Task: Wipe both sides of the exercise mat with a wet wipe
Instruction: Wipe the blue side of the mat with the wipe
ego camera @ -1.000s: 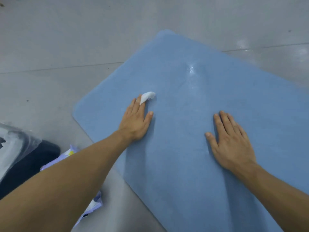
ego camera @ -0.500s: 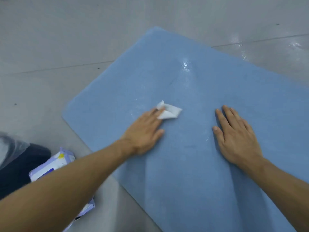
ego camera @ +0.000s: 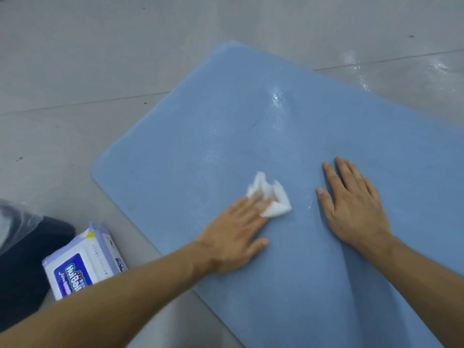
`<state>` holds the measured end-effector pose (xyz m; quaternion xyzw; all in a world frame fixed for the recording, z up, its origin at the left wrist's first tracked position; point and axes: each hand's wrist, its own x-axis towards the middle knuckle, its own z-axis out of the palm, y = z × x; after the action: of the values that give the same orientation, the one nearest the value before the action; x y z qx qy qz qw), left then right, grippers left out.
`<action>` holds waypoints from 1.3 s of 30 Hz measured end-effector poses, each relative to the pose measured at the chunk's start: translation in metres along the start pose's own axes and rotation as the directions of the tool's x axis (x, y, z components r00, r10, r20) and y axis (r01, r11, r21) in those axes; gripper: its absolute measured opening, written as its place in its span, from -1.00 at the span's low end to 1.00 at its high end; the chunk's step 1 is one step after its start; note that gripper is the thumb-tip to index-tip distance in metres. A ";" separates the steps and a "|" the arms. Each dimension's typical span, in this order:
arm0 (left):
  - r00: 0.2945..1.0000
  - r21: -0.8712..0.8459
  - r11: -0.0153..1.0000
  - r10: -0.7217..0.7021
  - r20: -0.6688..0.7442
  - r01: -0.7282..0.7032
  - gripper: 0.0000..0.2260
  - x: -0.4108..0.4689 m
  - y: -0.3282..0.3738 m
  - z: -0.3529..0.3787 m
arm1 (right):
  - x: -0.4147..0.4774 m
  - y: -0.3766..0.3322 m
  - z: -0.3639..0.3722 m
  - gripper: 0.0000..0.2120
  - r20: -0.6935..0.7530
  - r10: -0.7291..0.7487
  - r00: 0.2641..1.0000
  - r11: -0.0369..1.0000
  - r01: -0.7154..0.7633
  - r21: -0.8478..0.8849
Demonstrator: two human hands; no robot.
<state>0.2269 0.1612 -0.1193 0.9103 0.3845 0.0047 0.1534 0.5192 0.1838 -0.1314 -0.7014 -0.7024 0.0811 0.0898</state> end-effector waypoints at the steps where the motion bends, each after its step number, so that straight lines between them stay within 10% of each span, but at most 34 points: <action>1: 0.998 0.021 0.998 0.064 0.030 -0.065 -0.39 0.005 0.020 0.005 | 0.000 0.000 0.000 -0.36 -0.009 -0.002 1.000 1.000 0.002 0.003; 7: 0.990 0.061 0.991 0.118 0.083 -0.123 -0.40 0.012 0.018 0.003 | 0.000 0.004 0.000 -0.40 -0.011 -0.007 1.000 1.000 0.007 0.027; 13: 0.936 0.036 0.936 -0.351 0.015 0.350 -0.31 0.021 -0.064 -0.026 | 0.000 0.004 -0.003 -0.36 0.026 -0.004 1.000 1.000 0.003 0.030; 22: 0.538 -0.136 0.572 -0.813 -0.221 0.809 -0.41 0.017 -0.136 -0.064 | 0.000 0.005 -0.003 -0.34 0.030 -0.006 1.000 1.000 0.006 0.024; 28: 0.923 0.021 0.926 -0.374 -0.089 0.377 -0.32 0.025 -0.103 -0.043 | -0.001 0.004 -0.002 -0.36 0.008 -0.013 1.000 1.000 0.013 -0.009; 39: 0.960 0.054 0.960 -0.271 -0.075 0.275 -0.38 0.075 -0.059 -0.023 | 0.007 0.002 -0.004 -0.34 0.037 0.018 0.999 0.999 -0.017 -0.031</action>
<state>0.2354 0.2588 -0.1226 0.8524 0.5111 0.0017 0.1105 0.5216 0.1907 -0.1279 -0.7073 -0.6989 0.0840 0.0654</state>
